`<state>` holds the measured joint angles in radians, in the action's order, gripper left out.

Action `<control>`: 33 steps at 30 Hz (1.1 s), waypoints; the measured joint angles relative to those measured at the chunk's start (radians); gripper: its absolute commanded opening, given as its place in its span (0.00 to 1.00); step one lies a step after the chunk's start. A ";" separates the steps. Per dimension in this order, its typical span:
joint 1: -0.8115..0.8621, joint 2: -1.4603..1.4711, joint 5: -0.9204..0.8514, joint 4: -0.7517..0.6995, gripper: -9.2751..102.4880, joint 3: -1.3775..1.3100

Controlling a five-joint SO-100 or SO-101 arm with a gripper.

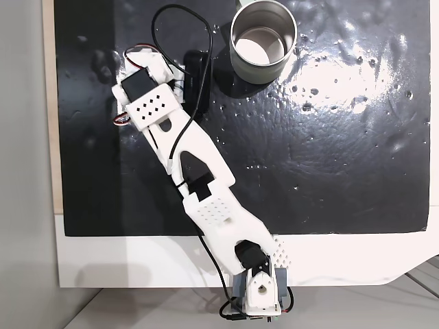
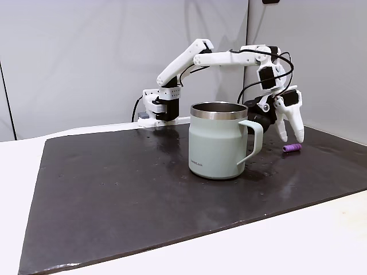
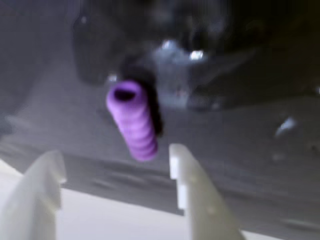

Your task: Grasp a pengrip and put it in the cup.

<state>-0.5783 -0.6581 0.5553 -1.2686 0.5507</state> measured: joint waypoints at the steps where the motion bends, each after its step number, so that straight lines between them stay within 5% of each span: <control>1: 0.000 0.008 0.000 0.000 0.27 0.000; 14: 0.018 0.083 0.009 0.074 0.22 -0.002; 23: 0.018 0.103 0.009 0.075 0.09 -0.038; 33: 0.025 0.109 0.031 0.075 0.09 -0.040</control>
<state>-0.5538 -0.5492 0.5860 -1.1934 0.5108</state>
